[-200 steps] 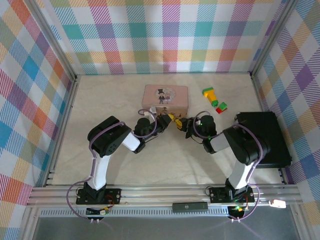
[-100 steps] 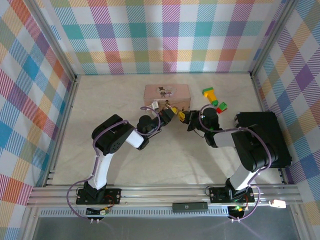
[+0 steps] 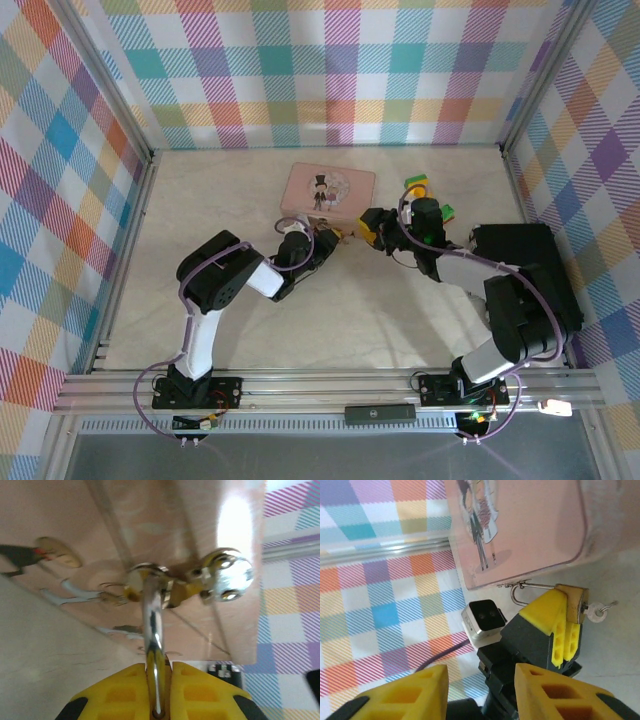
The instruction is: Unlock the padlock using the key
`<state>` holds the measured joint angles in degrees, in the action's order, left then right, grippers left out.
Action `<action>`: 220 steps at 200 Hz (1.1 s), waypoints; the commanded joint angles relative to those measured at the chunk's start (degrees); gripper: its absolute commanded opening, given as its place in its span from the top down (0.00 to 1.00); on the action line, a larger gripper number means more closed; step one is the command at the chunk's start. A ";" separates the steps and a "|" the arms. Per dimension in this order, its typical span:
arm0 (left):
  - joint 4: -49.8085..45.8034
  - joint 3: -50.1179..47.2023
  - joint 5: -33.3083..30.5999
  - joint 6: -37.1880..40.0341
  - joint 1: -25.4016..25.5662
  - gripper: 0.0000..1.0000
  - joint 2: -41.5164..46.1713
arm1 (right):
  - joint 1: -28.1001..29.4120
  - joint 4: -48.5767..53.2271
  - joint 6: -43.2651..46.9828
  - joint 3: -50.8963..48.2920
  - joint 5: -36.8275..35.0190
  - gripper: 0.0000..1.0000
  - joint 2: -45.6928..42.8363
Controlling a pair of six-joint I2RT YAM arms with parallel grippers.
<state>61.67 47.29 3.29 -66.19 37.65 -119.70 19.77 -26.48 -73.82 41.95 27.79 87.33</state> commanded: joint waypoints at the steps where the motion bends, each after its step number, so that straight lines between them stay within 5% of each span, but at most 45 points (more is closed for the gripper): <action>1: -7.98 1.40 -2.06 0.80 0.05 1.00 4.99 | -0.37 13.92 20.01 2.09 0.78 0.56 -2.98; 97: -27.84 3.47 -4.43 5.55 0.23 0.96 9.16 | 0.72 29.02 51.49 -0.30 -7.45 0.51 -14.47; 118: -27.99 3.43 -4.41 5.37 0.23 0.88 8.86 | 2.32 30.59 55.04 0.23 -8.98 0.51 -14.48; 154: -30.60 3.20 -4.53 6.60 -0.14 0.58 10.70 | 5.20 29.54 57.97 1.32 -10.43 0.51 -12.02; 220: -34.55 -4.32 -0.01 6.20 -6.15 0.42 21.03 | 12.38 27.01 57.59 10.64 -12.15 0.51 0.17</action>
<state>31.29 45.01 0.84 -60.71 34.57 -103.53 30.50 2.39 -17.50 47.22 16.45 83.05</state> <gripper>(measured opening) 0.577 0.488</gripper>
